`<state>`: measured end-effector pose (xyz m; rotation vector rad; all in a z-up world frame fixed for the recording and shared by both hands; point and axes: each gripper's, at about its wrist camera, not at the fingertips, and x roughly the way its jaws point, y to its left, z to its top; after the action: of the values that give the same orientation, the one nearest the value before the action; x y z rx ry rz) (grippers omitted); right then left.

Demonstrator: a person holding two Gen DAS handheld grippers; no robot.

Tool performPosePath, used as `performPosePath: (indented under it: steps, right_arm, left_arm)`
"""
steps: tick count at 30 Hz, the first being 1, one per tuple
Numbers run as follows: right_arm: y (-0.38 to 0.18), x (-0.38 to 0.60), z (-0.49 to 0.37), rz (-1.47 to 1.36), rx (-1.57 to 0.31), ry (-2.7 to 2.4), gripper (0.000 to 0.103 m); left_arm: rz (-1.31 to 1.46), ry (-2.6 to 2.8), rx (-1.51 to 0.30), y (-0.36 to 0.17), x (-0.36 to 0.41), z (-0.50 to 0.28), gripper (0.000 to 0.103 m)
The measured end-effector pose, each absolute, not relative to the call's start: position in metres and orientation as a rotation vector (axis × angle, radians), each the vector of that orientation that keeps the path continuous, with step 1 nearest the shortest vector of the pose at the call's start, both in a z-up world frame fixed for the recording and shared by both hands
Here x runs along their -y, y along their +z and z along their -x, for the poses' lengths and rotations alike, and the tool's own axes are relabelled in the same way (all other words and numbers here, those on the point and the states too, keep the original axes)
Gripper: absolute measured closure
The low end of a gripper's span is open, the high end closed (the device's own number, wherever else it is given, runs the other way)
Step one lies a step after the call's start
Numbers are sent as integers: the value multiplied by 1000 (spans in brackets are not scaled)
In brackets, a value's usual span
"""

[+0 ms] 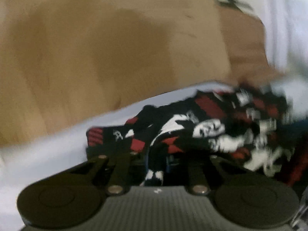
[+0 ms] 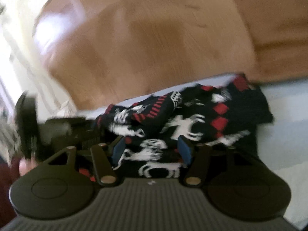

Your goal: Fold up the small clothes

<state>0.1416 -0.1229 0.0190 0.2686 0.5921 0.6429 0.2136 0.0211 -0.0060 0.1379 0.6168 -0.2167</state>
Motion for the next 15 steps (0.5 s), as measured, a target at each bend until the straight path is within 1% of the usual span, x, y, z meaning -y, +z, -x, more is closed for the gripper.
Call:
performPosePath:
  steps: [4, 7, 8, 9, 10, 11, 12, 13, 15]
  right_arm:
    - [37, 78, -133, 35, -537, 688, 23]
    - [33, 44, -144, 224, -583, 711, 22]
    - [28, 36, -149, 260, -603, 717, 24]
    - [21, 28, -154, 293, -620, 714, 36]
    - [16, 26, -156, 303, -619, 702, 54]
    - [16, 28, -157, 288, -602, 698, 63]
    - [19, 32, -159, 283, -604, 695, 85]
    - [24, 41, -160, 259, -593, 675, 89]
    - [37, 71, -161, 167, -560, 616, 89]
  left_arm:
    - [-15, -224, -630, -4, -42, -219, 90]
    - [-42, -223, -621, -5, -38, -217, 90]
    - [-51, -225, -618, -5, -38, -216, 90]
    - [-59, -226, -615, -5, -36, -218, 90]
    - [-65, -227, -612, -5, -35, -218, 90]
    - [-70, -228, -609, -4, -34, -218, 90]
    - [-75, -231, -607, -3, -34, -216, 90]
    - [-83, -235, -604, -4, -33, -214, 90]
    - [-116, -243, -597, -4, -28, -210, 89]
